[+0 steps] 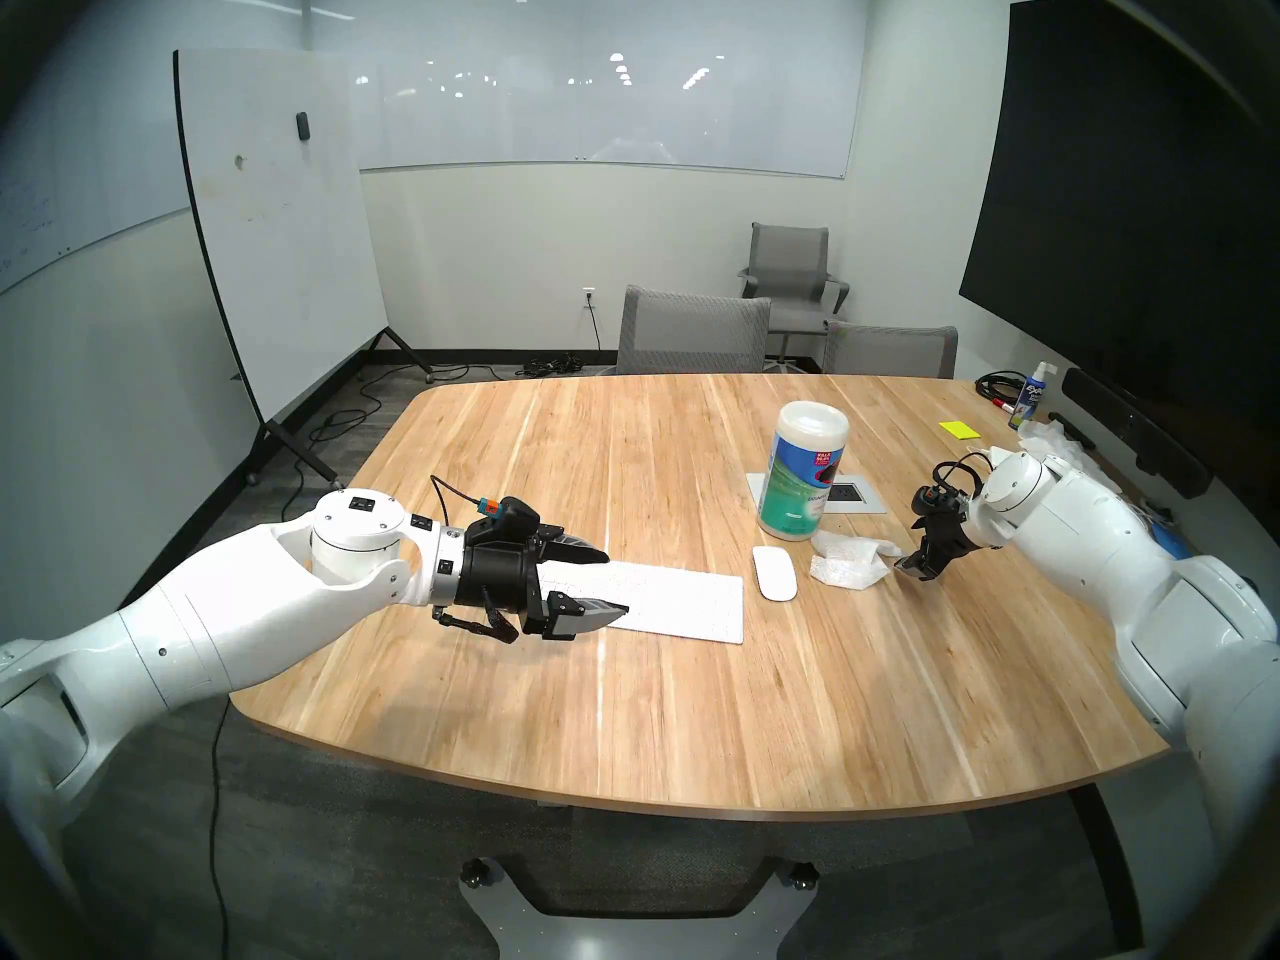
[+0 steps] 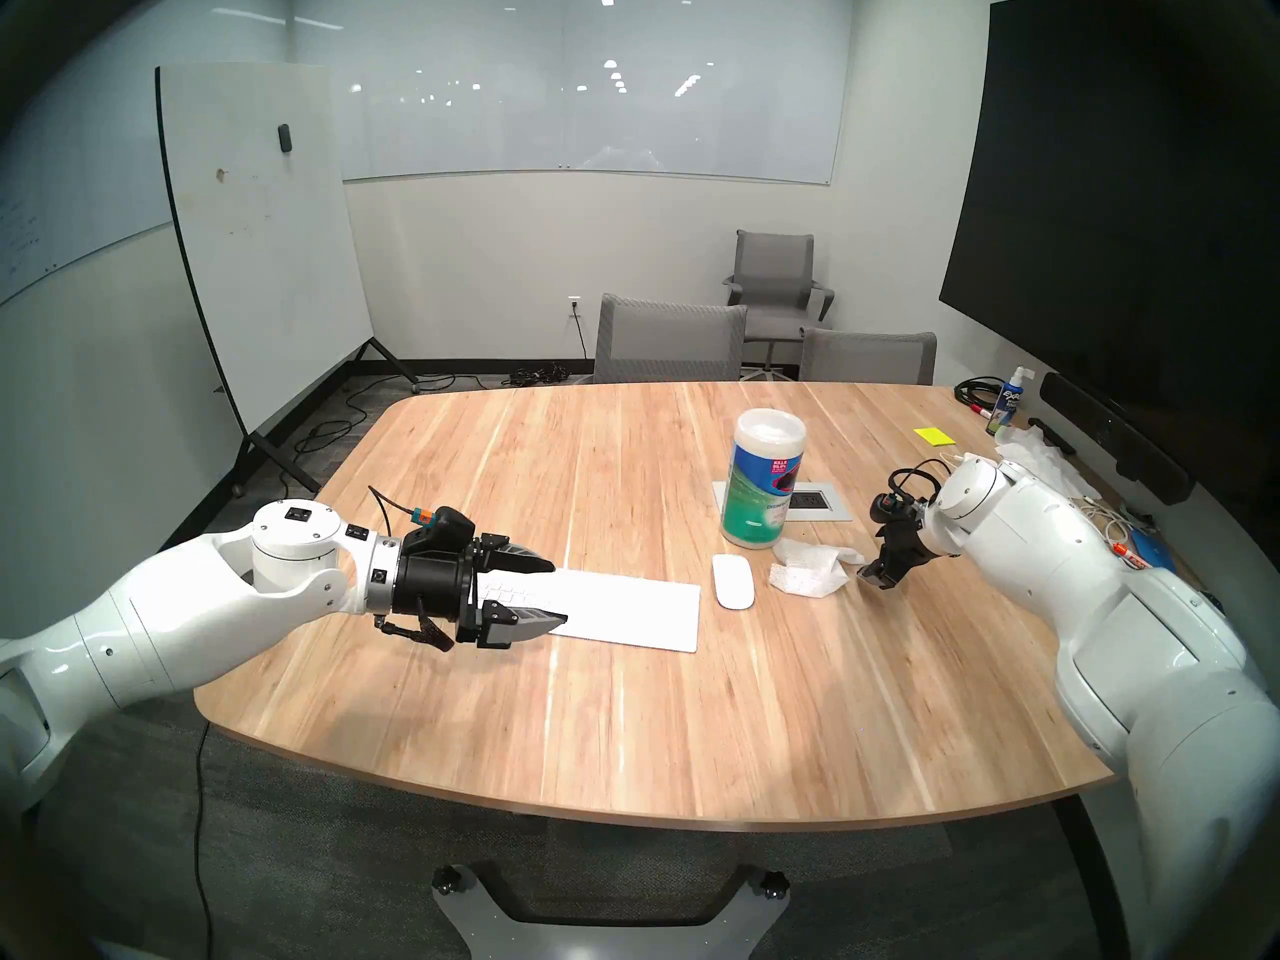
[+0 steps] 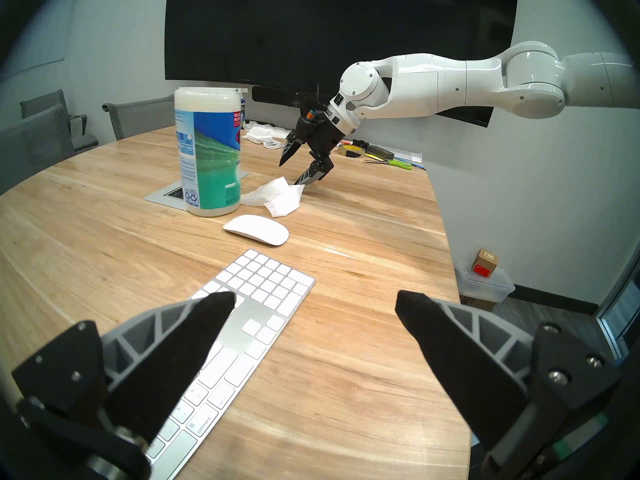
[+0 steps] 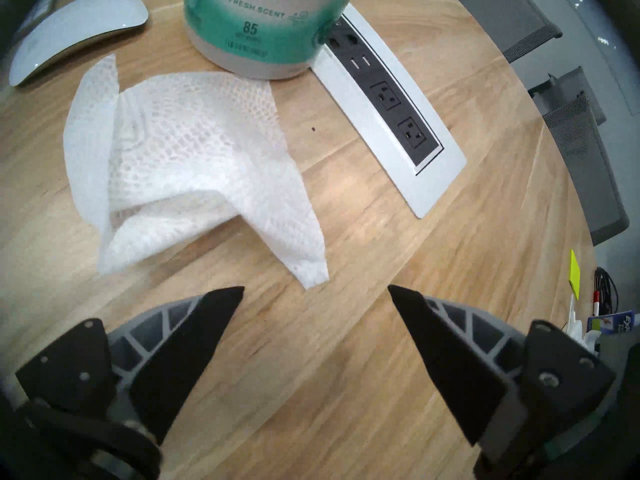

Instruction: Wipe the keyboards and mice with a disinfecting wipe, then set the wipe down

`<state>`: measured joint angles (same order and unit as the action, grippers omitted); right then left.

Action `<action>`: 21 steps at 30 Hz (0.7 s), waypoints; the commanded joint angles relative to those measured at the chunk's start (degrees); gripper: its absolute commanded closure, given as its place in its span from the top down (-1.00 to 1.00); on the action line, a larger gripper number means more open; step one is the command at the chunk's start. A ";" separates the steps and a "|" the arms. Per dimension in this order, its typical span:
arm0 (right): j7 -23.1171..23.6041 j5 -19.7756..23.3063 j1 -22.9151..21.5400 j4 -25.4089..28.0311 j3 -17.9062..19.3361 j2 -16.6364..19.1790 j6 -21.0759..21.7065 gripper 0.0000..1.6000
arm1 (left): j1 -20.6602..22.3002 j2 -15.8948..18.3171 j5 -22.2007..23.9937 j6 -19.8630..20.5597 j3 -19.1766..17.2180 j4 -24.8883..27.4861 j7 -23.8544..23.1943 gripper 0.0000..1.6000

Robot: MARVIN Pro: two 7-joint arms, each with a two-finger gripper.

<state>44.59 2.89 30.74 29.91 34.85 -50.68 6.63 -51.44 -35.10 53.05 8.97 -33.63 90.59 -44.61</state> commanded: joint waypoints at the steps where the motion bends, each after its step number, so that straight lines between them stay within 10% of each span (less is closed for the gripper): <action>1: 3.79 2.04 -3.06 1.81 1.96 1.66 0.99 1.00 | 0.74 0.01 0.25 -0.14 -0.67 0.69 -0.09 1.00; 21: 24.26 9.12 -7.57 10.38 8.42 6.48 13.16 1.00 | 0.75 -0.03 0.20 -0.16 -0.64 0.61 -0.11 1.00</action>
<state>62.54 8.69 26.52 37.09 40.70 -47.15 15.24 -51.44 -35.11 53.03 8.97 -33.62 90.59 -44.62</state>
